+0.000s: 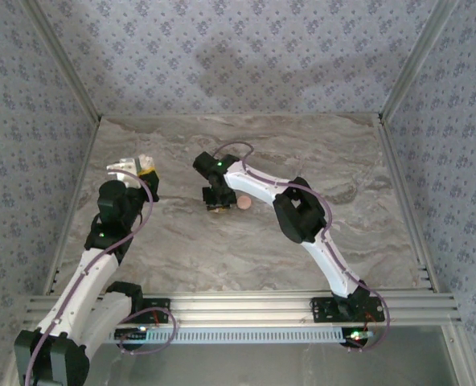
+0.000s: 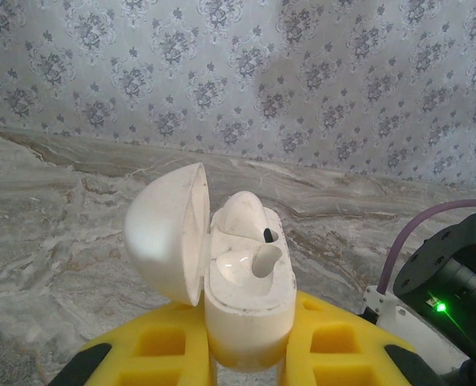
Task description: Insert the wireless bluetooth earbuds into the charging case
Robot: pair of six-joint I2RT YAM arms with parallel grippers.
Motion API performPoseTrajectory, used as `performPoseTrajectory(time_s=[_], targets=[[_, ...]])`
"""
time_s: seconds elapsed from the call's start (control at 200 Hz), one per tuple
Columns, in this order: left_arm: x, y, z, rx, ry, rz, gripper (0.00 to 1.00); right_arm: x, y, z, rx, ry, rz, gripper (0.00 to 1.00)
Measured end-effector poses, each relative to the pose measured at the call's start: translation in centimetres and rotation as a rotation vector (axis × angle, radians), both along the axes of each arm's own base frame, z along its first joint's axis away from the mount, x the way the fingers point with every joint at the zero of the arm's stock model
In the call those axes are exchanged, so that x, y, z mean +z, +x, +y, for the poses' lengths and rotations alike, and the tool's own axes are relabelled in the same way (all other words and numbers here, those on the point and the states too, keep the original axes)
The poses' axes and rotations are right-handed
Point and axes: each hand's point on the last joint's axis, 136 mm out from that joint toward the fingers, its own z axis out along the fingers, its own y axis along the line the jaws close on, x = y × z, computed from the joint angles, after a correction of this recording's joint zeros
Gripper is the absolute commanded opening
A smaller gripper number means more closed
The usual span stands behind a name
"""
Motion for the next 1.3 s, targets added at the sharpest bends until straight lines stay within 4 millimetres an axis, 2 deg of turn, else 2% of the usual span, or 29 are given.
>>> performPoseTrajectory(time_s=[0.13,0.235,0.46,0.6,0.74,0.819,1.014,1.299], targets=[[0.0,0.0,0.0,0.0,0.0,0.0,0.14,0.0,-0.1,0.1,0.02,0.004,-0.012,0.22],[0.0,0.0,0.0,0.0,0.0,0.0,0.14,0.0,-0.6,-0.5,0.075,0.001,-0.032,0.22],[0.0,0.0,-0.1,-0.008,-0.002,0.0,0.14,0.9,-4.1,-4.6,0.323,-0.043,-0.048,0.22],[0.0,-0.1,-0.4,-0.025,-0.006,0.001,0.14,3.0,-6.4,-7.3,0.504,-0.008,-0.06,0.23],[-0.3,0.0,-0.6,-0.032,-0.006,0.01,0.14,4.9,-7.2,-8.7,0.681,0.036,-0.101,0.23],[-0.3,0.0,-0.7,-0.039,-0.007,0.013,0.14,5.0,-7.6,-9.2,0.783,0.034,-0.116,0.23],[-0.5,-0.1,-0.9,-0.05,-0.008,0.019,0.14,4.0,-9.0,-10.0,0.985,0.028,-0.11,0.22],[-0.5,-0.1,-0.9,-0.05,-0.008,0.02,0.14,3.7,-9.8,-10.1,1.185,-0.001,-0.139,0.24]])
